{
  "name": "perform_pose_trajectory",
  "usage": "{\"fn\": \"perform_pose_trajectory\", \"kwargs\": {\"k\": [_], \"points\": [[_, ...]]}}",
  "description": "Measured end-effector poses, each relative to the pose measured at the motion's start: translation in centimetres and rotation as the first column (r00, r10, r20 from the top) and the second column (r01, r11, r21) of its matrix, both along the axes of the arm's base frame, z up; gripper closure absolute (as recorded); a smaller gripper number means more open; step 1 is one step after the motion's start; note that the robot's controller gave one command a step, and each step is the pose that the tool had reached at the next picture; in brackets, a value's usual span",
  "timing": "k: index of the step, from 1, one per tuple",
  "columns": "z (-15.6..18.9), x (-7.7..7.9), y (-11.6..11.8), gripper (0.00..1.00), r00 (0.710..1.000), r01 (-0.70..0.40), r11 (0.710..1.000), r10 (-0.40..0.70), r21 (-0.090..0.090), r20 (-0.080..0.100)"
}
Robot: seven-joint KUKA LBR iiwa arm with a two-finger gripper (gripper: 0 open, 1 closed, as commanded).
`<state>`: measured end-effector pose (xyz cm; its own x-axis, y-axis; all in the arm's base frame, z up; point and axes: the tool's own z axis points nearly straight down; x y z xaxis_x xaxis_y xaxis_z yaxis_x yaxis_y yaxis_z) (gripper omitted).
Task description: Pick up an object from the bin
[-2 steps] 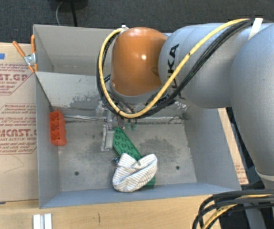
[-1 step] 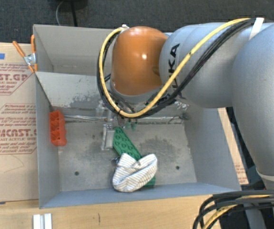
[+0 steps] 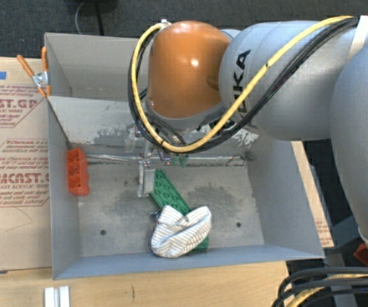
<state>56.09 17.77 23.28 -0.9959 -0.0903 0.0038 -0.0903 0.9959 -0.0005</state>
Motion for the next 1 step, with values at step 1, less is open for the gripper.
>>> {"fn": "perform_pose_trajectory", "kwargs": {"k": [1], "points": [[1.05, -0.15, 0.34, 0.0, 1.0, -0.03, 1.0, 0.03, 0.003, 0.005]]}}
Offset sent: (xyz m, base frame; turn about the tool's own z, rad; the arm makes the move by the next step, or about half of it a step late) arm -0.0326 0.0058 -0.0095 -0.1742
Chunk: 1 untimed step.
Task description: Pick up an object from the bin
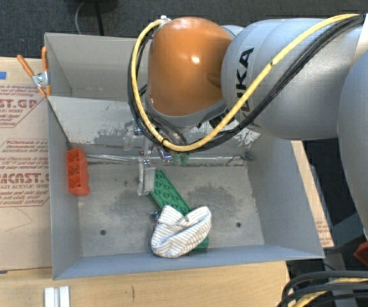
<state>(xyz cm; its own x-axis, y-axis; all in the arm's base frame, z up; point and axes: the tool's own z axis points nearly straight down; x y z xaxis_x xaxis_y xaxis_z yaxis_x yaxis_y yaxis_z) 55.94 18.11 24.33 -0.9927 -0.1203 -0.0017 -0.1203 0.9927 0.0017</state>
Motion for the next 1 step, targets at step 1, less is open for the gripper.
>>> {"fn": "perform_pose_trajectory", "kwargs": {"k": [1], "points": [[0.25, -0.26, -0.29, 0.0, 1.0, -0.018, 1.0, 0.018, 0.004, 0.007]]}}
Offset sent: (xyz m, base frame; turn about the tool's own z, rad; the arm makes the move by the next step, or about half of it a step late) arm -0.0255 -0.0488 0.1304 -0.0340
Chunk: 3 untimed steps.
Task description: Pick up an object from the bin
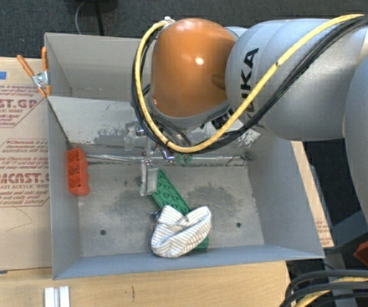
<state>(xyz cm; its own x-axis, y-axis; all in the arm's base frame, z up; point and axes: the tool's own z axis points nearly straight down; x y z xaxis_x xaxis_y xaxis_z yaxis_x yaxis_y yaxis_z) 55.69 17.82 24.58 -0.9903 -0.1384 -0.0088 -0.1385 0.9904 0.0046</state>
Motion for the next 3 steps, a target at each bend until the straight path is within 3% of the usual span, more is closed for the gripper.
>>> {"fn": "perform_pose_trajectory", "kwargs": {"k": [1, 2, 3], "points": [[2.2, -1.1, -1.9, 0.0, 1.0, -0.006, 1.0, 0.006, -0.007, -0.018], [4.6, -0.2, -5.5, 0.0, 0.994, -0.113, 0.994, 0.113, 0.0, 0.013], [-1.1, -0.4, -8.3, 0.0, 0.982, -0.19, 0.982, 0.19, -0.005, -0.007]]}}
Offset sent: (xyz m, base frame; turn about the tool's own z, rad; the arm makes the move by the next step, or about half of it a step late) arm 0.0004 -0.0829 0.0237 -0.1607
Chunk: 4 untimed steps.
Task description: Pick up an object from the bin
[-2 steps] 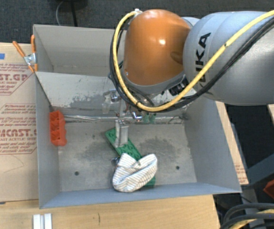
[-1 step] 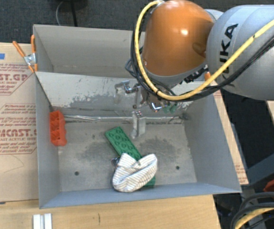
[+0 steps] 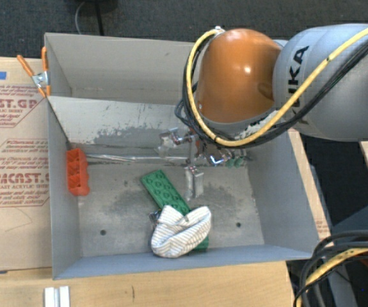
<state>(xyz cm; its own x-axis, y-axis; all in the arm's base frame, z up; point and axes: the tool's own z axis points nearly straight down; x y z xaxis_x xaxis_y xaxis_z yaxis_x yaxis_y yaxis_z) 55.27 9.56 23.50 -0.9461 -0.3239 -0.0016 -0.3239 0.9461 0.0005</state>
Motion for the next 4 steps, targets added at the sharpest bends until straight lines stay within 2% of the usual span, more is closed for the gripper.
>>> {"fn": "perform_pose_trajectory", "kwargs": {"k": [1, 2, 3, 4], "points": [[-4.2, -1.7, 1.9, 0.0, 1.0, -0.022, 1.0, 0.022, 0.003, 0.014], [-9.5, -0.9, 2.7, 0.0, 1.0, 0.008, 1.0, -0.008, 0.007, 0.012], [-11.9, -2.1, 0.0, 0.0, 0.997, 0.071, 0.997, -0.071, 0.004, 0.002], [-11.5, -3.7, -1.9, 0.0, 0.995, 0.102, 0.995, -0.102, 0.007, 0.011]]}}
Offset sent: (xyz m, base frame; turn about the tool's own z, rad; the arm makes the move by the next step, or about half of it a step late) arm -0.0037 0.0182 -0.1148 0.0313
